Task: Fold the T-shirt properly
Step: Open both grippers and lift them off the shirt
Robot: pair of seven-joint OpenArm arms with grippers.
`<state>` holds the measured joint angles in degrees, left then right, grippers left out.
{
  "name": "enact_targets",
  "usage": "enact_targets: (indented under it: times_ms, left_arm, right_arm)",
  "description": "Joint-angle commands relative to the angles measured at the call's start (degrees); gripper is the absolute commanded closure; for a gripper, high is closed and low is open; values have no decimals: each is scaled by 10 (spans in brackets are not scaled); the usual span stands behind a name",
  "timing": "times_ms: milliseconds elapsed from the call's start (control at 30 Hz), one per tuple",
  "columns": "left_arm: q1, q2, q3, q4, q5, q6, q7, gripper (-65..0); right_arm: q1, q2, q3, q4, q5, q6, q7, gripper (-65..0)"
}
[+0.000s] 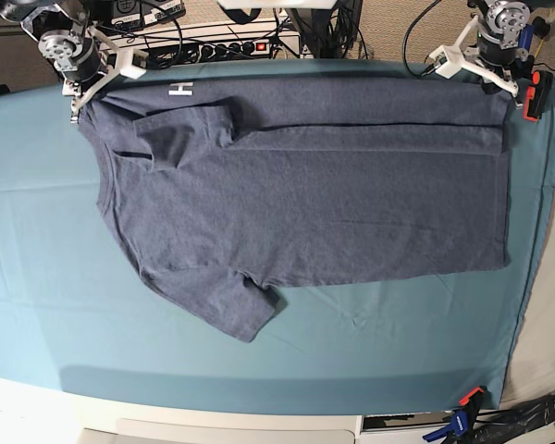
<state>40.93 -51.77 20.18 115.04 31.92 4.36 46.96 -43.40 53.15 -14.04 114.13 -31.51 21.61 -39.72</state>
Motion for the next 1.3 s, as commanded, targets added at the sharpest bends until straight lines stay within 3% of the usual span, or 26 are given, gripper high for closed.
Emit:
enact_targets:
  times_ms: [0, 567, 667, 700, 800, 1267]
  left_arm:
    - [3, -9, -5, 7, 9, 10, 11, 0]
    - [0, -9, -6, 7, 8, 10, 13, -16]
    - [0, -9, -6, 7, 9, 10, 15, -180]
    - [0, -9, -6, 7, 9, 10, 16, -224]
    - [0, -9, -6, 7, 9, 10, 22, -297]
    - [17, -8, -6, 46, 39, 10, 88, -301]
  right_arm:
    - [-2, 11, 7, 6, -9, -3, -12, 0]
    - [-7, 10, 7, 6, 14, -4, -22, 0]
    - [-7, 10, 7, 6, 29, -4, -23, -255]
    - [-7, 10, 7, 6, 33, -4, -23, -298]
    - [-7, 10, 7, 6, 32, -4, -25, -306]
    - [-24, 10, 7, 57, 14, -4, -74, -305]
